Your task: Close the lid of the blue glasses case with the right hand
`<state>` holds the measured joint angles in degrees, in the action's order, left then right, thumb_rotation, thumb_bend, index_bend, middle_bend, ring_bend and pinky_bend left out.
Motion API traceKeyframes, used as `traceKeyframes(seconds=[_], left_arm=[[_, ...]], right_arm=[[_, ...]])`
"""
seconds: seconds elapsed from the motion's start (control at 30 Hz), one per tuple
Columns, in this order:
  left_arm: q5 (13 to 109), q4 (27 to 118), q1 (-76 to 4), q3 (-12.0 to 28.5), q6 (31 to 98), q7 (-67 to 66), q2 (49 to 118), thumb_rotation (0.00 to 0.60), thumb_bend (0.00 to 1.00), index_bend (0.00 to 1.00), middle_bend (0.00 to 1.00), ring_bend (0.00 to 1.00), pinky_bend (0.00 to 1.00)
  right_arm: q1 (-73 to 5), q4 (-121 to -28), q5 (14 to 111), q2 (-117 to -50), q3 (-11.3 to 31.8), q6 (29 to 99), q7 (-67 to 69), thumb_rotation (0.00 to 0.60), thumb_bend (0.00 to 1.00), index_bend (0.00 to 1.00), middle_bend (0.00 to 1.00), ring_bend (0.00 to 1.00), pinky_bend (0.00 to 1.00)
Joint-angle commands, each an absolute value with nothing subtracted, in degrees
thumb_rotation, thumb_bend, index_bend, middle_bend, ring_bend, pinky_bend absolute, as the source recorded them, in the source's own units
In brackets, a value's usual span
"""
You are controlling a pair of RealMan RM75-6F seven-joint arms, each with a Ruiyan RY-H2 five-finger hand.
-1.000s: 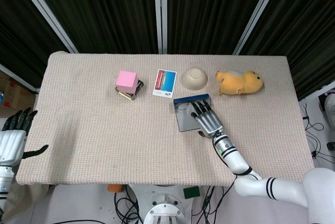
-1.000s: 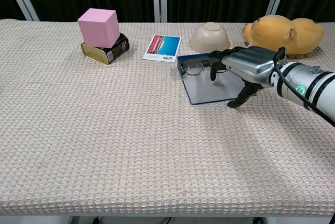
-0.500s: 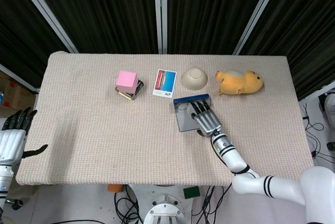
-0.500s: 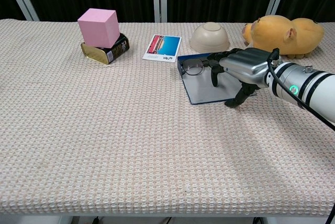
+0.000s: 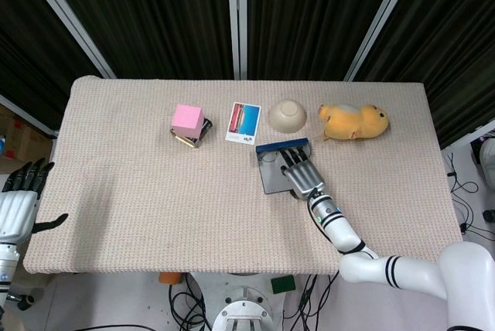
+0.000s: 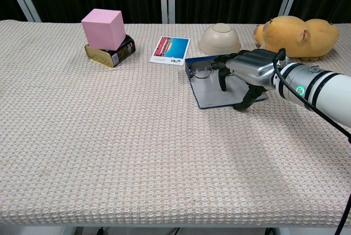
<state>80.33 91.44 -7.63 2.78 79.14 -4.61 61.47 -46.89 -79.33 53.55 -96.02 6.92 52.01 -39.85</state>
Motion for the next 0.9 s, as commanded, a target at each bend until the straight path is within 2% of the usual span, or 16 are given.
traceKeyframes(seconds=[0.03, 0.33, 0.9], left_arm=[[80.30, 91.34, -7.66, 2.79, 79.07, -4.55, 61.52, 0.511, 0.11, 0.06, 0.00, 0.00, 0.11], [80.29, 90.68, -7.65, 2.69, 78.88, -3.99, 61.88, 0.512, 0.11, 0.06, 0.00, 0.00, 0.11], [79.95, 89.25, -8.01, 2.61, 77.76, -3.03, 62.82, 0.511, 0.11, 0.06, 0.00, 0.00, 0.11]], right_arm=[[-46.91, -78.84, 54.88, -96.09, 6.98, 52.20, -38.47, 0.600, 0.63, 0.44, 0.00, 0.00, 0.00], [-46.78, -76.45, 59.26, -97.03, 6.97, 52.65, -33.93, 0.600, 0.77, 0.46, 0.00, 0.00, 0.00], [-47.22, -70.39, 62.22, -99.69, 9.90, 54.29, -28.74, 0.600, 0.84, 0.44, 0.00, 0.00, 0.00]])
